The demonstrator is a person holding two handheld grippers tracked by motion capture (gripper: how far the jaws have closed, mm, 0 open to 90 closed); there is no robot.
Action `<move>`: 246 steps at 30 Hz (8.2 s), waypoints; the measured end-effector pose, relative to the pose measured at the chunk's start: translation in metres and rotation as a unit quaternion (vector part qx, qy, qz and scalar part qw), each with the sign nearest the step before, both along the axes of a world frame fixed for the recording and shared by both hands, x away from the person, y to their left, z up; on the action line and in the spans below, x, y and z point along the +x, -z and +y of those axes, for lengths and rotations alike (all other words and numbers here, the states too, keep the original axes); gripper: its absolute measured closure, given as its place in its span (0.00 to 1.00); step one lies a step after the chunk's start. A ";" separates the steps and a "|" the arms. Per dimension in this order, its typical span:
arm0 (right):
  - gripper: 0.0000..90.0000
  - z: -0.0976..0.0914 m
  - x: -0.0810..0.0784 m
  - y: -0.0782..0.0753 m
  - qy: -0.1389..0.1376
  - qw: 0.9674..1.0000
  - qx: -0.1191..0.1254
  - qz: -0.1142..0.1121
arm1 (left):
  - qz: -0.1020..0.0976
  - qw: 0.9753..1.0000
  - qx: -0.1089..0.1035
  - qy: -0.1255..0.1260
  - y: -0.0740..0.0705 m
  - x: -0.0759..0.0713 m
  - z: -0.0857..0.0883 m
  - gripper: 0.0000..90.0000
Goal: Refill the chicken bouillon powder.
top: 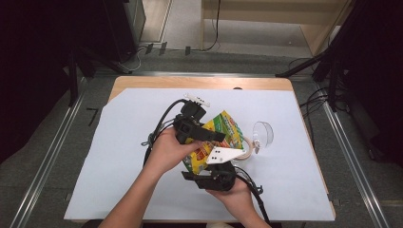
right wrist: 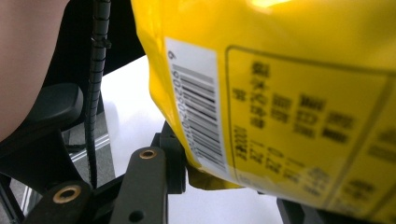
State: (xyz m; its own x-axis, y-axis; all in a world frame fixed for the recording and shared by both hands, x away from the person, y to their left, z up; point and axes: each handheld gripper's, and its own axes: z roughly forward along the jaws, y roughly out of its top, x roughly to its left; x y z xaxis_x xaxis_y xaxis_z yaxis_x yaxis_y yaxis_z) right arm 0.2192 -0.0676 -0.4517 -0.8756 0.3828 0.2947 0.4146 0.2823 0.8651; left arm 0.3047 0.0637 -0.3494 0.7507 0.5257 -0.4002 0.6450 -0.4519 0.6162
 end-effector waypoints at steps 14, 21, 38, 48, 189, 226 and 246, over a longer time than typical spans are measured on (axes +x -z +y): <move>0.70 0.005 -0.004 0.001 -0.018 0.999 -0.026 -0.035 | 0.021 0.999 0.017 -0.019 0.001 0.008 0.000 0.88; 0.73 0.005 0.000 0.000 -0.008 0.999 -0.022 -0.030 | 0.014 1.000 0.020 -0.015 -0.002 0.009 -0.005 0.88; 0.74 0.000 0.004 -0.007 0.009 1.000 -0.008 0.005 | 0.030 0.999 0.022 -0.004 -0.009 0.018 -0.017 0.89; 0.74 0.002 0.003 -0.008 0.011 1.000 -0.020 -0.014 | 0.042 0.999 0.013 -0.006 -0.007 0.023 -0.012 0.88; 0.75 0.001 0.015 -0.014 -0.002 1.000 -0.014 -0.018 | 0.055 0.998 0.021 -0.024 -0.017 0.035 -0.019 0.87; 0.75 -0.005 0.018 -0.021 0.003 1.000 -0.010 -0.020 | 0.062 0.998 0.018 -0.021 -0.021 0.043 -0.023 0.87; 0.75 -0.004 0.020 -0.020 0.002 1.000 -0.002 -0.001 | 0.069 0.997 0.029 -0.021 -0.020 0.046 -0.026 0.87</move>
